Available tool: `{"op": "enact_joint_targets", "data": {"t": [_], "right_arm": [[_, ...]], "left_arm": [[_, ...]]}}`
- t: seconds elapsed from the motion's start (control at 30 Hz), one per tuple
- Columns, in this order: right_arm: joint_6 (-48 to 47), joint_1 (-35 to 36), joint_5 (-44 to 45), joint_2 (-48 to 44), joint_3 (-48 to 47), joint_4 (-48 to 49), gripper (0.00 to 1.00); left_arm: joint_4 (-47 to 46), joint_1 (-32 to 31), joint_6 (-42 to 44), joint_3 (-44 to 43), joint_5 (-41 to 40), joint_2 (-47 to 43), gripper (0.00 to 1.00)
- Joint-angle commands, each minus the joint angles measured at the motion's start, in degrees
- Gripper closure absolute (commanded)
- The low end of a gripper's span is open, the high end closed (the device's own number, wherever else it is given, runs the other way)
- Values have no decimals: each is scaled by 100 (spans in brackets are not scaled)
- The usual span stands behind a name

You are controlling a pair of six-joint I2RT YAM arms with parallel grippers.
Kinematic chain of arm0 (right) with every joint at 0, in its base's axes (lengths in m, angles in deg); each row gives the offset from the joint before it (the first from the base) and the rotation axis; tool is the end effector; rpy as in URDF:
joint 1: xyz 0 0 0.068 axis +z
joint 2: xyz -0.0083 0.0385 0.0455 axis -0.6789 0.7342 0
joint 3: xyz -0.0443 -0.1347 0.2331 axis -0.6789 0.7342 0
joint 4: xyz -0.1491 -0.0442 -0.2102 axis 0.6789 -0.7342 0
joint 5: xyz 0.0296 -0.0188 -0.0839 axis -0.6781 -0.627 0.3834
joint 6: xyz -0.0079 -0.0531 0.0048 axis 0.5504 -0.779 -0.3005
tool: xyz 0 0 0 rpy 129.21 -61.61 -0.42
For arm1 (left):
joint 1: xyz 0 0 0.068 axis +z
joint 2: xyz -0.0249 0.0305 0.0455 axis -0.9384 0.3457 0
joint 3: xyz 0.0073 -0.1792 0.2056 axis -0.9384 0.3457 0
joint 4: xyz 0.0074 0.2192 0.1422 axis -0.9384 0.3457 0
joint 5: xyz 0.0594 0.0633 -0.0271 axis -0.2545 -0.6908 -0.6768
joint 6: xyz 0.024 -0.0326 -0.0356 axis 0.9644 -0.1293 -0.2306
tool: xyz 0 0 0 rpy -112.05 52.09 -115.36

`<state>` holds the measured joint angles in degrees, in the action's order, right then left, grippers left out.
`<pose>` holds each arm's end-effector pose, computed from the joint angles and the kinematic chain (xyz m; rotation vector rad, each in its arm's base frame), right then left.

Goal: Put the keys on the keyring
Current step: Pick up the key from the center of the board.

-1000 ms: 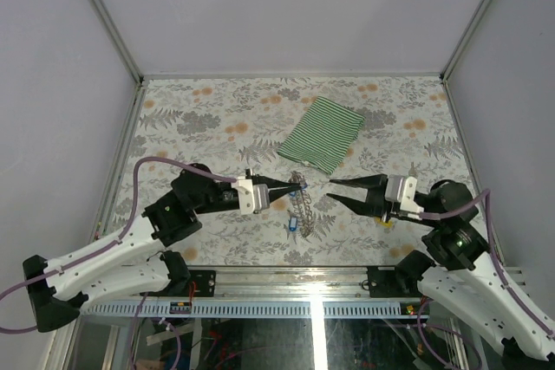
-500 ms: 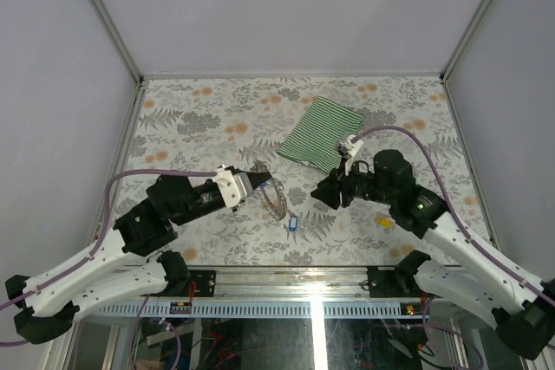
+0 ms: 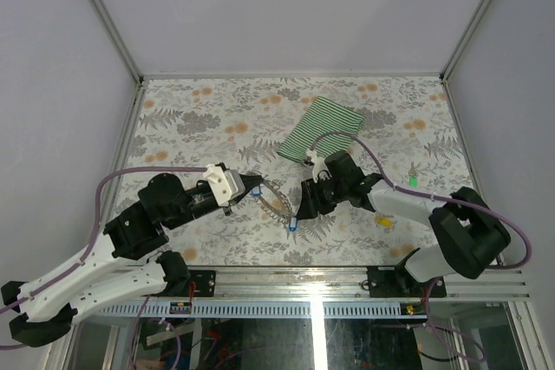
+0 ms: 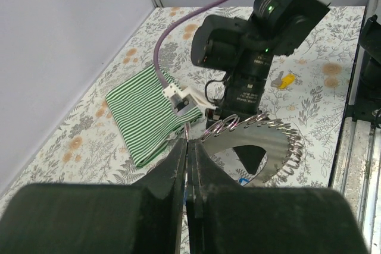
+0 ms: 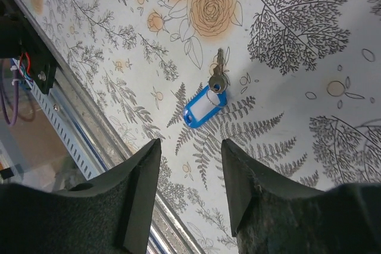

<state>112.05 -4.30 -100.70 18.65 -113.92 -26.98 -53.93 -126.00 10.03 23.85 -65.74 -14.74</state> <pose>0.2039 0.1844 0.1812 -0.6092 2.4268 1.1025 0.0776 -0.1225 0.3727 1.0808 1.2412 -0.5685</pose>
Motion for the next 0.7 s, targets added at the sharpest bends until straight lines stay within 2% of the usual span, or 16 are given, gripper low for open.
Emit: {"op": "enact_joint_targets", "data": {"t": [0.0, 0.33, 0.67], "right_arm": [[148, -44, -566, 564, -76, 781, 48], [-388, -400, -1020, 1252, -163, 1011, 46], [-846, -436, -1372, 1898, -381, 1207, 47]], "left_arm": [[-246, -23, -227, -236, -12, -32, 100], [-235, -21, -239, -343, 16, 111, 100], [-235, -18, -265, -372, 20, 149, 100]]}}
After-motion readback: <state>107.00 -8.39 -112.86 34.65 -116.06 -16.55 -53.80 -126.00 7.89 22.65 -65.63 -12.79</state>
